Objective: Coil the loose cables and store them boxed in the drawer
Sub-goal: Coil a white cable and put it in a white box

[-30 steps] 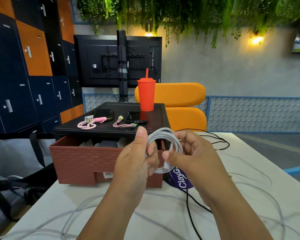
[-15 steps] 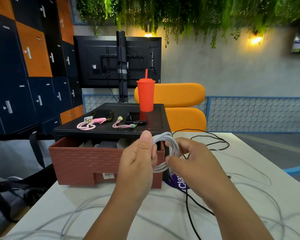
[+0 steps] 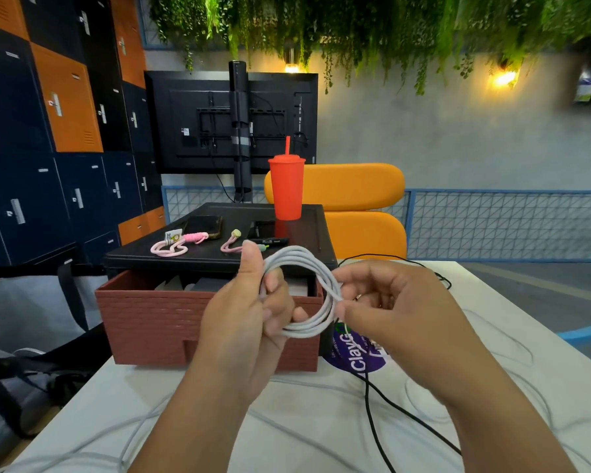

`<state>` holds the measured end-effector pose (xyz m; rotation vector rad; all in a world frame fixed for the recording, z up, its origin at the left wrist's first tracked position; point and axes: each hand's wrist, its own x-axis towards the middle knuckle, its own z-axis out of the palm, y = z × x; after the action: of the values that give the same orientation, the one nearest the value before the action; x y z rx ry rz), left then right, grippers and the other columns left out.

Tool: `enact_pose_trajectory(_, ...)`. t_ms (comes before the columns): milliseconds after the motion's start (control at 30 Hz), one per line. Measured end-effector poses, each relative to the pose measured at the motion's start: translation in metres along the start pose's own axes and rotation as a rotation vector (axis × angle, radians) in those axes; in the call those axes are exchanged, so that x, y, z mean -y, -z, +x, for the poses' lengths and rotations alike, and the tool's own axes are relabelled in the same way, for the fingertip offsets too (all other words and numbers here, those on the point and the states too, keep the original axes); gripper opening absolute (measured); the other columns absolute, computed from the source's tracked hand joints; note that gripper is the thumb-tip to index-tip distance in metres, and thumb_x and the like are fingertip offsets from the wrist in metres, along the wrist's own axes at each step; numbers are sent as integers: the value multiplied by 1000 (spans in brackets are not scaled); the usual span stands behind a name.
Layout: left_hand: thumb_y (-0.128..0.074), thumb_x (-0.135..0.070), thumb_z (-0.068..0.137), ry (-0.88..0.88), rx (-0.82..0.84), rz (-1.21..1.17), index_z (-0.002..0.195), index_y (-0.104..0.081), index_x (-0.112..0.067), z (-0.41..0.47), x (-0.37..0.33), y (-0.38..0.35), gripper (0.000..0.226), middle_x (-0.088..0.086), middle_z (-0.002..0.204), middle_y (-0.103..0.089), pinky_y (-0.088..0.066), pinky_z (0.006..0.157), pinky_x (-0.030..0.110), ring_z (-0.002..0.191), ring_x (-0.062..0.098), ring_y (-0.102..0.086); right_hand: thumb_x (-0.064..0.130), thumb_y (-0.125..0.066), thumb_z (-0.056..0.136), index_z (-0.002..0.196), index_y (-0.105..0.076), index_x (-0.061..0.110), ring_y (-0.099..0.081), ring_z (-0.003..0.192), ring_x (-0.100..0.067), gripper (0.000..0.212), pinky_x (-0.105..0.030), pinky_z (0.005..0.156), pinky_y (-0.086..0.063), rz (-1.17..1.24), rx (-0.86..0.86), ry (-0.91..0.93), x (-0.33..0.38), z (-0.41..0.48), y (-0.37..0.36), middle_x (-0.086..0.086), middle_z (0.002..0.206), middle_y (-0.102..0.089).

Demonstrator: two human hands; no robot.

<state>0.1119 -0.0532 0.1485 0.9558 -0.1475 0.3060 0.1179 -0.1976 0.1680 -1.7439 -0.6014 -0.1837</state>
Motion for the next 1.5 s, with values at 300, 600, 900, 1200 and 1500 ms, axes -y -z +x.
enact_pose_trajectory(300,-39,-50,87,183,71,-238,56,-51,-13,1,1,-6,50,-2,41,-35,-52,54,26,37,11,-36,15,-59,86,89,-69,14,-61,59,1,11,-11,51,-45,239,100,-203,-8,2,2,5,69,-70)
enact_pose_trajectory(600,-50,-14,94,73,-7,464,85,-68,-21,0,7,-3,22,-1,74,-67,-51,59,20,61,5,-59,11,-61,86,82,-70,12,-53,51,-6,9,-16,50,-46,138,-141,-262,-22,9,19,-6,67,-66)
enact_pose_trajectory(900,-57,-15,91,85,138,723,106,-63,-31,-3,29,-5,23,-8,92,-70,-53,72,21,80,5,-64,11,-58,88,75,-67,12,-46,48,-8,17,-18,50,-42,112,-314,-327,-32,-11,41,0,57,-61)
enact_pose_trajectory(1200,-54,-11,92,180,238,835,101,-63,-26,-34,94,-18,19,-6,92,-64,-55,74,20,76,7,-61,10,-58,87,83,-67,23,-57,57,-10,17,-21,54,-50,-143,-459,-426,-86,-71,51,-1,72,-65)
enact_pose_trajectory(1500,-57,-23,89,115,141,1041,126,-56,-17,-75,136,-21,38,-7,115,-52,-37,79,7,98,9,-56,14,-55,88,104,-69,14,-66,78,-22,21,-34,84,-50,-338,-438,-502,-109,-116,55,-3,89,-69)
